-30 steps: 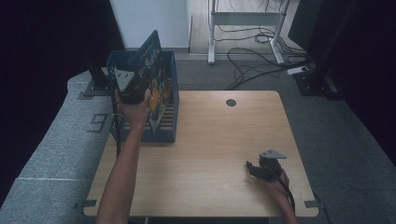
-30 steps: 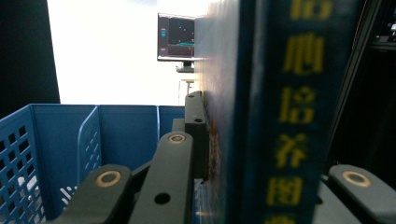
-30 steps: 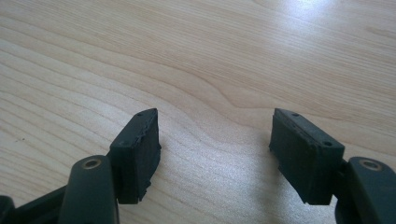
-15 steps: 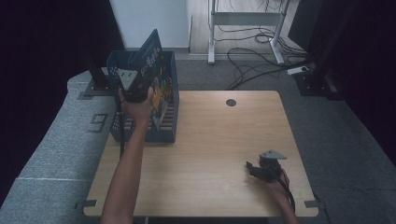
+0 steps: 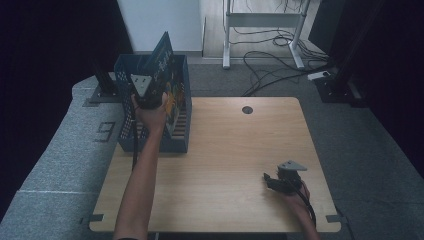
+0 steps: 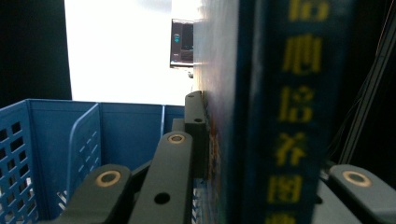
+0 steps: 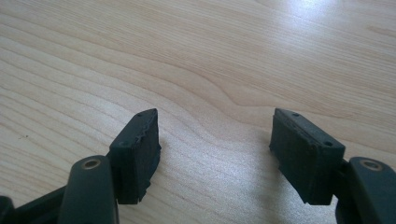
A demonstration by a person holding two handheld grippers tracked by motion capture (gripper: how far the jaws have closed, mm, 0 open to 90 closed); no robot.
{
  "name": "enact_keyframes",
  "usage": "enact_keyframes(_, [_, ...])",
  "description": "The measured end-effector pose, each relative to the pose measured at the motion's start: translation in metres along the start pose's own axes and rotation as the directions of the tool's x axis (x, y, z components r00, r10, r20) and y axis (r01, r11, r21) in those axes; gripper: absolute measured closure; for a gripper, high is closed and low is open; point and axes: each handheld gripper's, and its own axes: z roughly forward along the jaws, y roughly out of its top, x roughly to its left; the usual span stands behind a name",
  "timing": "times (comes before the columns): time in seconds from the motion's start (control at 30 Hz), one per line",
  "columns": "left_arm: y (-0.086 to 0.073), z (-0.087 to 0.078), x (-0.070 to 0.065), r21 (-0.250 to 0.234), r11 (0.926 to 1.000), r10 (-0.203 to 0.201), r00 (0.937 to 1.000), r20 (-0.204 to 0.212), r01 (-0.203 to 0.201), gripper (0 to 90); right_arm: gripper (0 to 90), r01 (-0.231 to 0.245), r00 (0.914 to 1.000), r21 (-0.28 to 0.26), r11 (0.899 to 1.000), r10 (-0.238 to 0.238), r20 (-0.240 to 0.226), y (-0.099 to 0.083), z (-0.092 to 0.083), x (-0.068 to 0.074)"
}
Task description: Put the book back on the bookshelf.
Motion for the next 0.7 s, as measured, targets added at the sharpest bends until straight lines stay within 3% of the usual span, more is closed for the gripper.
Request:
enact_keyframes(0.3, [-0.017, 0.007, -0.009, -0.006, 0.9995, 0.03, 0.9995, -0.01, -0.03, 82.5, 32.3, 0.002, 1.0, -0.001, 1.0, -0.002, -0.001, 0.0, 0.0, 0.0])
enact_keyframes(0.7, [-0.051, 0.017, -0.017, 0.066, 0.9965, 0.051, 0.9987, -0.003, -0.05, 82.4, 32.3, 0.003, 1.0, 0.001, 1.0, -0.003, -0.003, -0.001, -0.001, 0.0])
